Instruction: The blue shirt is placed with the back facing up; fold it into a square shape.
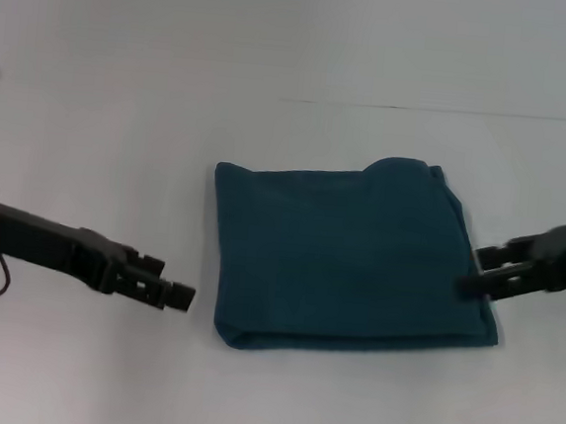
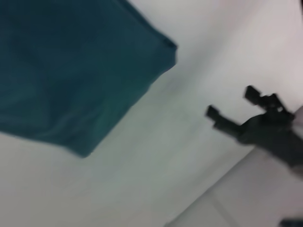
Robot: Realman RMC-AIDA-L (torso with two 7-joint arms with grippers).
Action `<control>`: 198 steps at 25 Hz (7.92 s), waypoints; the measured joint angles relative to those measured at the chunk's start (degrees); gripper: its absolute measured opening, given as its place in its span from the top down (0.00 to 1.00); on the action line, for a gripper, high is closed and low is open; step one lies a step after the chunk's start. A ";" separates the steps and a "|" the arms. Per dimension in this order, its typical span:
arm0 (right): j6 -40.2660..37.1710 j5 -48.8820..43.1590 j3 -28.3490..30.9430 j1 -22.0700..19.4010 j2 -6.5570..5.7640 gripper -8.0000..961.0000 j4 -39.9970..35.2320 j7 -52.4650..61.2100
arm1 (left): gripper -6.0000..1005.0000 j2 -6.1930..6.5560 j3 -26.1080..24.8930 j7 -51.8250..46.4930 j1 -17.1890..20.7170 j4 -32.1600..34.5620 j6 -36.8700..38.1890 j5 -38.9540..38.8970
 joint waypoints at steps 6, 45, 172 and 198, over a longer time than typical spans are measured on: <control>0.49 -0.78 -4.02 2.12 3.79 0.05 -0.40 -1.14 | 0.05 -0.29 1.77 0.84 -1.05 -0.07 0.07 0.97; -4.94 1.96 -2.95 0.99 5.66 0.05 -0.64 -8.70 | 0.05 -4.18 12.45 3.30 -7.25 -0.24 -1.55 1.29; -4.93 2.04 0.93 0.96 5.31 0.05 -0.57 -9.71 | 0.06 -4.40 16.18 -0.99 -8.78 7.83 1.89 1.47; -5.28 1.76 0.58 0.89 5.25 0.05 -0.21 -9.71 | 0.06 -5.16 15.11 -1.24 -9.04 7.89 -1.26 1.03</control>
